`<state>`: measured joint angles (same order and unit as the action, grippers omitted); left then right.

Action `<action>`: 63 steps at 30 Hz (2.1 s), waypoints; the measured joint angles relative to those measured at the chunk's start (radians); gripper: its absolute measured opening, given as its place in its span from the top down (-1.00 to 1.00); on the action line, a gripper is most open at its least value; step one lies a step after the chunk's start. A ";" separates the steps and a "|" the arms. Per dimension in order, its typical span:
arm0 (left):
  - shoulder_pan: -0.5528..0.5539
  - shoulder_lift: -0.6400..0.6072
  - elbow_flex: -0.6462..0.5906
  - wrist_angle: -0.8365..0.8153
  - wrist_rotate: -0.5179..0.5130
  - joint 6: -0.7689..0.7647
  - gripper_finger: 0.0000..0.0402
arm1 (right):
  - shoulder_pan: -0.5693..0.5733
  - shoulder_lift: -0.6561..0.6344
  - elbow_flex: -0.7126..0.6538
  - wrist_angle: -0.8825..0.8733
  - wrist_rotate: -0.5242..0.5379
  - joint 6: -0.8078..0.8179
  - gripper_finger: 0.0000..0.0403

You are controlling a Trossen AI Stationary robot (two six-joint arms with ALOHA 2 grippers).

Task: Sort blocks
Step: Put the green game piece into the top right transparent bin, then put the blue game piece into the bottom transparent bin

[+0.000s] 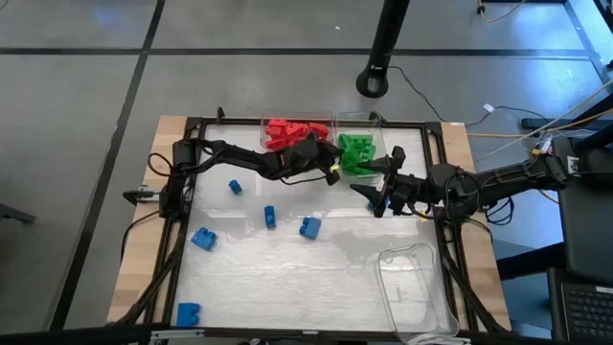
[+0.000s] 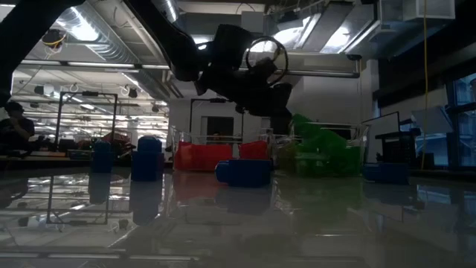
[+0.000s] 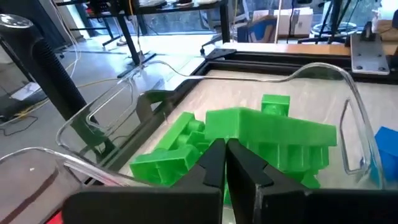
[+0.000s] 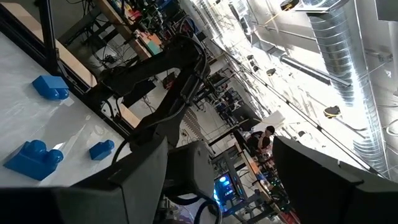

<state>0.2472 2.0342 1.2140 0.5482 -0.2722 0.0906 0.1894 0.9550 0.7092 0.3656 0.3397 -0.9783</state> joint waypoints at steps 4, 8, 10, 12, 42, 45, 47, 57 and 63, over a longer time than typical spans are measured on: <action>0.002 -0.008 0.000 -0.045 0.001 0.033 0.97 | 0.000 0.000 0.000 -0.004 0.000 0.000 -0.44; -0.036 -0.080 -0.002 -0.177 -0.069 0.088 0.99 | 0.000 0.000 0.000 -0.031 0.000 0.000 -0.44; -0.076 -0.141 -0.001 -0.269 -0.120 0.119 0.99 | 0.000 0.000 0.000 -0.035 0.000 0.000 -0.44; -0.126 -0.210 -0.009 -0.370 -0.181 0.132 0.99 | 0.000 0.000 0.000 -0.041 0.000 0.000 -0.44; -0.479 -1.303 -0.721 -0.310 -0.350 0.126 0.99 | 0.000 0.562 0.456 -0.398 -0.061 0.162 -0.44; -0.492 -1.314 -0.722 -0.334 -0.350 0.134 0.99 | 0.000 0.621 0.477 -0.445 -0.100 0.185 -0.44; -0.503 -1.321 -0.721 -0.354 -0.350 0.132 0.98 | 0.001 0.650 0.482 -0.489 -0.107 0.191 -0.44; -0.520 -1.321 -0.721 -0.346 -0.349 0.185 0.98 | 0.027 0.791 0.483 -0.720 -0.096 0.263 -0.44; -0.520 -1.321 -0.721 -0.342 -0.349 0.198 0.97 | 0.053 0.854 0.483 -0.778 -0.023 0.268 -0.44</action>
<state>-0.2726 0.7136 0.4927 0.2066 -0.6214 0.2890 0.2424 1.8089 1.1923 -0.4123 0.3163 -0.7099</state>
